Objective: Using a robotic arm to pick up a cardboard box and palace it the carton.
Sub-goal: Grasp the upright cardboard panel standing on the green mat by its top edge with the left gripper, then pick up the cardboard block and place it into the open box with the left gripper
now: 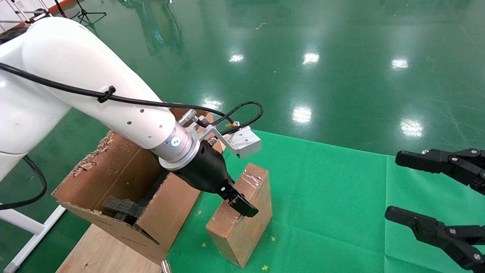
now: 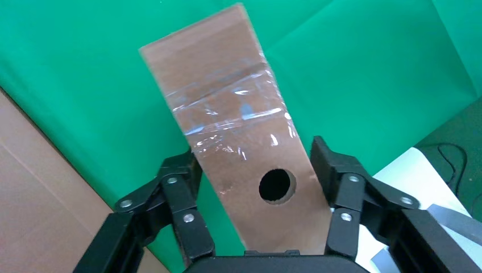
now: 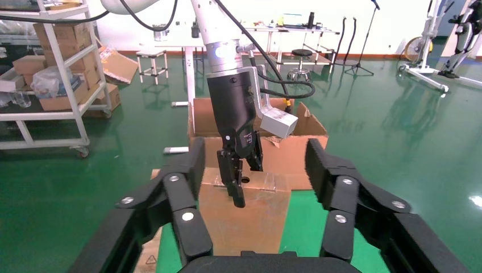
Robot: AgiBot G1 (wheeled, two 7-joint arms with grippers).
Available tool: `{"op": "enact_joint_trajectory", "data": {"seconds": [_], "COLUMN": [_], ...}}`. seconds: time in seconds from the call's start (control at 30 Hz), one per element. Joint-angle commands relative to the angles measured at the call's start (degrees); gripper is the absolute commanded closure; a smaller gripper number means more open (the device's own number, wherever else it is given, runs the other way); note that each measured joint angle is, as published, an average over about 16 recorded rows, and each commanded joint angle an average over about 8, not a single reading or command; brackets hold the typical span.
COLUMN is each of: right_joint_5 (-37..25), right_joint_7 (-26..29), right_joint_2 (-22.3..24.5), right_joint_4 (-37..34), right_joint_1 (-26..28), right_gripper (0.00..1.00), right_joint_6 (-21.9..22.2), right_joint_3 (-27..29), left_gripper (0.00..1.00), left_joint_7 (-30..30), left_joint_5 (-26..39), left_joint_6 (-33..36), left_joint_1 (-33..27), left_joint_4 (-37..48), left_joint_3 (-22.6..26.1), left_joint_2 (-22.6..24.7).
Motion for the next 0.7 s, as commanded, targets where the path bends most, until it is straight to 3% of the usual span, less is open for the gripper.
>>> {"op": "enact_joint_trajectory", "data": {"seconds": [0.03, 0.33, 0.7], "right_joint_5": [0.00, 0.00, 0.00], "right_joint_7": [0.00, 0.00, 0.00], "right_joint_2": [0.00, 0.00, 0.00], "right_joint_4": [0.00, 0.00, 0.00], "right_joint_1": [0.00, 0.00, 0.00], "right_gripper": [0.00, 0.00, 0.00], "right_joint_6": [0.00, 0.00, 0.00], "right_joint_3": [0.00, 0.00, 0.00], "left_gripper": [1.00, 1.00, 1.00], "left_joint_7": [-0.07, 3.53, 16.04], "left_joint_5": [0.01, 0.21, -2.37], "left_joint_6": [0.02, -1.90, -6.52], "left_joint_1": [0.02, -0.62, -6.11], "left_joint_4": [-0.07, 1.04, 6.62], "left_joint_3": [-0.01, -0.89, -7.09], "left_joint_2": [-0.03, -0.93, -8.75]}}
